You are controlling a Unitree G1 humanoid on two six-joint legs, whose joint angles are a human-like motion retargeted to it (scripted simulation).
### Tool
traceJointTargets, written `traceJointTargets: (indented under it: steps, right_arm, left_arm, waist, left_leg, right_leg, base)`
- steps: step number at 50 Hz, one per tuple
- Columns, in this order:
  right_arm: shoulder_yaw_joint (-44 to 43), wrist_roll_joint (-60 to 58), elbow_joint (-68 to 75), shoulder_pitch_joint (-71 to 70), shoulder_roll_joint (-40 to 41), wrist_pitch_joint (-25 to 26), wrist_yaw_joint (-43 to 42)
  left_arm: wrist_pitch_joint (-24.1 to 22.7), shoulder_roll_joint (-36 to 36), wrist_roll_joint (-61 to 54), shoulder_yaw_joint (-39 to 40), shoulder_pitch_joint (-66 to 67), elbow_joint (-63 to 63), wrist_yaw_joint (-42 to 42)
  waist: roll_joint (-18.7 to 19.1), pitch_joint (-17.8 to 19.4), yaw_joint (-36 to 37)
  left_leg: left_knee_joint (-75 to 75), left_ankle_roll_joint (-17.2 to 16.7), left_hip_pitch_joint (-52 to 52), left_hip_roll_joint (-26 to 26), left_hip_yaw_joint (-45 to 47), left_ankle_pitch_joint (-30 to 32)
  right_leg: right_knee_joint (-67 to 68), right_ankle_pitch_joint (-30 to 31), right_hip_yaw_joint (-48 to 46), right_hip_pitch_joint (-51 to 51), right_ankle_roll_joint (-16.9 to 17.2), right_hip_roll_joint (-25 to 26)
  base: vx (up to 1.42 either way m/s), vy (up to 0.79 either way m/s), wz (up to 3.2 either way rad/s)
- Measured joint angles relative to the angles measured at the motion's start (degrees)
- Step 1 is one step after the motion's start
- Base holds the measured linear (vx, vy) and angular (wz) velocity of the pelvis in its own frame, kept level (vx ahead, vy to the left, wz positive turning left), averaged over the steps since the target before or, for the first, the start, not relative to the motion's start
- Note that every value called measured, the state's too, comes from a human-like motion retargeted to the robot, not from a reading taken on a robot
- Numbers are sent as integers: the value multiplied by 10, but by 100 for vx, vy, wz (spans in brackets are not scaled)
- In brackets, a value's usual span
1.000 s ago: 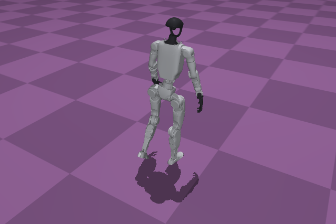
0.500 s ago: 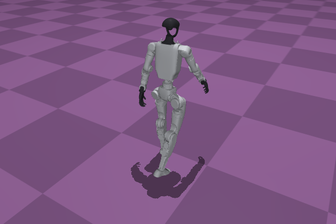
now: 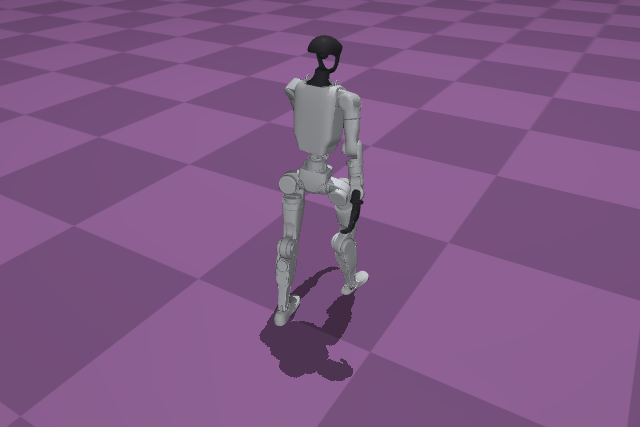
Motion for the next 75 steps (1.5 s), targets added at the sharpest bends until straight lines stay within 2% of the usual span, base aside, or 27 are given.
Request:
traceJointTargets:
  steps: [2, 5, 10, 12, 15, 17, 20, 23, 26, 28, 30, 34, 37, 40, 42, 46, 49, 52, 56, 60, 62, 63, 65, 67, 69, 72, 75]
  right_arm:
    - [-5, -7, 2, -10, 4, 3, 1]
    - [-1, -8, -1, -35, 7, 4, -12]
    - [22, 7, -28, -103, 11, 6, -56]
    - [38, 25, -43, -140, 9, 5, -69]
    - [61, 49, -64, -208, 2, -6, -97]
    - [69, 51, -76, -259, -4, -13, -113]
    - [83, 51, -94, -336, -11, -16, -122]
    - [101, 58, -111, -413, -18, -14, -122]
    - [113, 65, -130, -479, -24, -15, -128]
    - [112, 62, -144, -509, -26, -21, -139]
    - [99, 48, -158, -527, -27, -30, -155]
    - [75, 19, -174, -512, -25, -44, -169]
    - [72, -6, -169, -471, -20, -40, -162]
    - [72, -34, -154, -401, -12, -31, -147]
    - [70, -24, -137, -341, -6, -70, -124]
    - [72, -28, -99, -225, 0, -73, -69]
    - [68, -31, -70, -151, -2, -69, -39]
    - [58, -32, -44, -91, -9, -66, -11]
    - [40, -22, -20, -31, -21, -66, 22]
    - [22, -2, -8, 3, -31, -66, 33]
    - [15, 5, -5, 3, -33, -57, 23]
    - [22, 4, -3, -5, -33, -27, 12]
    - [17, 1, -4, -21, -29, -5, 2]
    - [11, -2, -7, -39, -22, 0, -6]
    - [11, -1, -13, -60, -17, 2, -16]
    - [16, 4, -28, -98, -11, 6, -38]
    - [32, 19, -49, -142, -5, 8, -57]
  left_arm:
    - [-2, -2, -9, -2, 12, -31, -6]
    - [0, -7, -19, -8, 54, -67, -24]
    - [19, -17, -12, -26, 179, -69, -51]
    - [34, -22, 4, -29, 239, -44, -50]
    - [53, -33, 43, -19, 324, 19, -31]
    - [64, -40, 72, -2, 374, 74, -9]
    - [76, -46, 106, 30, 437, 159, 17]
    - [78, -45, 108, 59, 489, 222, 29]
    - [74, -39, 73, 79, 535, 247, 34]
    - [68, -36, 48, 94, 562, 248, 34]
    - [62, -37, 43, 117, 583, 243, 30]
    - [53, -48, 74, 152, 593, 239, 23]
    - [54, -56, 84, 149, 569, 238, 22]
    - [55, -63, 98, 127, 526, 233, 10]
    - [38, -64, 115, 89, 489, 226, 11]
    - [28, -61, 126, 45, 386, 201, 4]
    - [30, -55, 113, 25, 291, 180, 7]
    - [29, -46, 94, 10, 195, 157, 6]
    - [16, -30, 69, -8, 89, 117, -10]
    - [-5, -15, 37, -13, 15, 77, -33]
    - [-11, -12, 13, -5, -10, 64, -34]
    - [-1, -15, -3, 3, -27, 64, -18]
    - [0, -16, -17, 14, -42, 60, -3]
    - [-1, -20, -20, 24, -36, 57, 1]
    - [4, -27, -19, 33, -11, 54, 0]
    - [19, -38, -14, 37, 56, 52, -6]
    - [39, -45, 1, 27, 150, 59, -16]
  waist:
    - [-2, -4, 11]
    - [-3, -16, 33]
    - [-22, -25, 84]
    - [-37, -34, 100]
    - [-39, -57, 116]
    - [-36, -58, 136]
    - [-44, -52, 177]
    - [-59, -46, 219]
    - [-69, -40, 256]
    - [-61, -34, 279]
    - [-35, -18, 300]
    - [14, -1, 303]
    - [23, -4, 285]
    - [29, -14, 263]
    - [36, -22, 247]
    - [50, -37, 211]
    - [55, -37, 174]
    - [62, -32, 130]
    - [70, -23, 71]
    - [61, -16, 24]
    - [42, -10, 9]
    - [33, -7, 6]
    - [16, 1, 5]
    - [5, 3, 16]
    - [0, -1, 34]
    - [-8, -5, 70]
    - [-31, -7, 108]
  left_leg:
    - [3, -1, 11, -3, -2, 0]
    - [18, -4, 22, -7, -5, 11]
    - [127, -4, 11, -24, 14, 83]
    - [249, 13, -51, -37, 36, 123]
    - [466, 42, -195, -23, 77, 157]
    - [558, 67, -265, -1, 106, 143]
    - [611, 105, -336, 21, 150, 87]
    - [557, 117, -383, 21, 182, 53]
    - [399, 104, -394, 15, 202, 68]
    - [248, 81, -371, 26, 220, 90]
    - [90, 43, -323, 48, 248, 113]
    - [-57, -28, -268, 81, 289, 133]
    - [-76, -44, -245, 84, 295, 148]
    - [-73, -49, -210, 86, 290, 144]
    - [-54, -47, -190, 95, 277, 115]
    - [-36, -33, -164, 106, 246, 75]
    - [-31, -20, -150, 101, 218, 62]
    - [-28, -14, -134, 95, 188, 54]
    - [-24, -13, -112, 92, 148, 42]
    - [-18, -10, -85, 75, 116, 28]
    - [-14, -8, -64, 51, 104, 19]
    - [-15, -7, -55, 39, 102, 14]
    - [-11, -8, -31, 24, 97, 4]
    - [-4, -5, -12, 14, 96, -1]
    - [10, 1, -1, 9, 99, 2]
    - [56, 12, 6, 5, 113, 27]
    - [175, 41, -25, -5, 138, 82]
  right_leg:
    - [-6, 14, 6, -1, 11, 2]
    - [-6, 27, 21, 15, 6, 6]
    - [9, -49, 39, 71, 13, -6]
    - [18, -65, 51, 83, 2, -23]
    - [28, -80, 64, 80, -38, -26]
    - [34, -90, 77, 85, -61, -20]
    - [42, -105, 105, 98, -77, -18]
    - [49, -116, 135, 102, -73, -25]
    - [53, -122, 164, 106, -65, -27]
    - [55, -126, 181, 118, -61, -12]
    - [56, -132, 197, 150, -63, 17]
    - [62, -142, 208, 217, -72, 61]
    - [88, -138, 209, 237, -80, 69]
    - [155, -107, 201, 235, -82, 76]
    - [242, -60, 186, 212, -82, 85]
    - [474, 21, 136, 99, -85, 80]
    - [602, -10, 93, 10, -113, 53]
    - [638, -64, 58, -53, -135, 30]
    - [544, -98, 30, -92, -130, 27]
    - [314, -75, 23, -77, -105, 31]
    - [177, -43, 18, -47, -84, 21]
    - [116, -29, 17, -36, -68, 16]
    - [41, -13, 21, -16, -35, 14]
    - [15, 12, 38, -1, -17, 16]
    - [6, 25, 53, 15, -18, 18]
    - [6, -8, 70, 47, -22, 16]
    - [15, -43, 97, 81, -17, -3]
  base:
    - [57, -14, -11]
    - [59, -16, -24]
    - [64, -21, -41]
    - [61, -18, -25]
    - [55, -16, -16]
    - [53, -12, -50]
    - [51, -9, -84]
    - [48, -3, -97]
    - [49, 3, -95]
    - [54, 8, -101]
    - [59, 12, -97]
    - [63, 17, -32]
    - [63, 19, 18]
    - [65, 21, 31]
    - [65, 21, 38]
    - [59, 20, 48]
    - [53, 17, 71]
    - [49, 11, 87]
    - [48, 3, 93]
    - [49, -5, 79]
    - [53, -10, 56]
    - [54, -12, 31]
    - [56, -13, 8]
    - [57, -15, -23]
    - [58, -16, -47]
    - [61, -18, -63]
    - [62, -20, -62]
